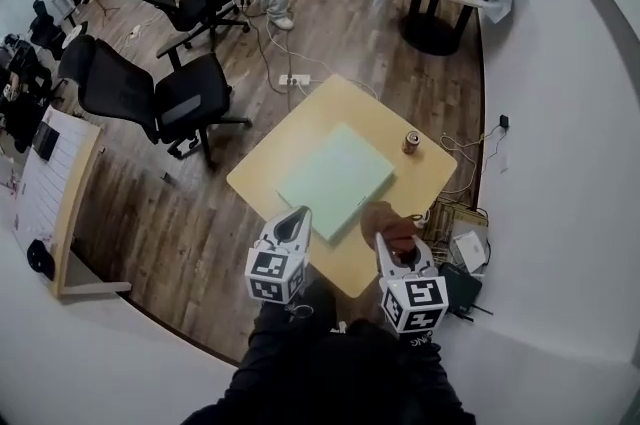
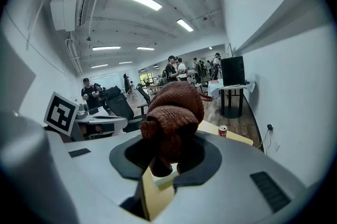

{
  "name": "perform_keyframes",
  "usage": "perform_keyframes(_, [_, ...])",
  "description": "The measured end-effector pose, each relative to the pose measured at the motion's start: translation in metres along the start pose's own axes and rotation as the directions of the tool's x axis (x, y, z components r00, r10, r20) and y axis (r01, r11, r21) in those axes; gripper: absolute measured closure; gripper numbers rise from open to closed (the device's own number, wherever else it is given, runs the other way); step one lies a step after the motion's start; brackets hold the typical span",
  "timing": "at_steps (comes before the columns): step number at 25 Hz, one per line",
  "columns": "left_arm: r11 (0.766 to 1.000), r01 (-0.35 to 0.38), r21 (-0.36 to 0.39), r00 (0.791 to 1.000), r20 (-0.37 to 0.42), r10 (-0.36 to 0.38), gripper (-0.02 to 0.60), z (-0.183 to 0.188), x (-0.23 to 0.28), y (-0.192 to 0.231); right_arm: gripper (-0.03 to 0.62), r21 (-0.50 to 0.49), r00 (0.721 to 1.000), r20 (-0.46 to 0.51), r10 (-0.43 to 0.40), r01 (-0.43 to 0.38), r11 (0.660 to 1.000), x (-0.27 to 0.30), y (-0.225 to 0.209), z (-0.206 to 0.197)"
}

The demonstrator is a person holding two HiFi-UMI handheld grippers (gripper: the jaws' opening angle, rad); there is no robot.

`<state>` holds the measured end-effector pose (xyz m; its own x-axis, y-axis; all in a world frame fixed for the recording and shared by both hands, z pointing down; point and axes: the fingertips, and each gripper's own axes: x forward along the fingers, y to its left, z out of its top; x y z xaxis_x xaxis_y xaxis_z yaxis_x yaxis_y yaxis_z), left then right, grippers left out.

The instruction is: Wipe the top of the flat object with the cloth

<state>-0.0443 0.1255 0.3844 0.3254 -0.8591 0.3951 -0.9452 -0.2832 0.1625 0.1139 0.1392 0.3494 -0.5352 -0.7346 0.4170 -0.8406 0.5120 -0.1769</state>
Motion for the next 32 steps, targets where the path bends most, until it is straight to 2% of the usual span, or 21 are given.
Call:
perform_keyframes(7, [0.995,0.103,-0.011,0.985,-0.137,-0.103,0.546,-0.026,0.105,0.081,0.474,0.023,0.992,-0.095,-0.083,0.086,0.996,0.111,-0.034,-0.014])
perform_keyframes(15, [0.979,0.205,0.009,0.938,-0.286,-0.194,0.545,-0.077,0.202,0.141,0.474,0.02,0.978,-0.136,-0.155,0.159,0.987,0.19,-0.083,-0.042])
perform_keyframes(18, [0.975,0.222,0.009,0.92,-0.332,-0.207,0.538,-0.098,0.228,0.154,0.474,0.004,0.973,-0.153,-0.172,0.175,0.985,0.213,-0.105,-0.055])
perform_keyframes(21, [0.971,0.237,0.019,0.909,-0.357,-0.214,0.462,-0.111,0.253,0.159,0.474,-0.028,0.965,-0.158,-0.21,0.208,0.978,0.231,-0.132,-0.063])
perform_keyframes(25, [0.965,0.261,0.021,0.891,-0.389,-0.233,0.459,-0.126,0.276,0.166,0.475,-0.071,0.957,-0.172,-0.235,0.226,0.972,0.254,-0.158,-0.073])
perform_keyframes(29, [0.952,0.307,-0.011,0.845,-0.458,-0.278,0.459,-0.147,0.289,0.167,0.474,-0.112,0.948,-0.195,-0.253,0.235,0.966,0.272,-0.179,-0.087])
perform_keyframes(32, [0.947,0.32,-0.017,0.829,-0.48,-0.288,0.459,-0.157,0.293,0.167,0.474,-0.144,0.937,-0.24,-0.254,0.224,0.964,0.282,-0.188,-0.105])
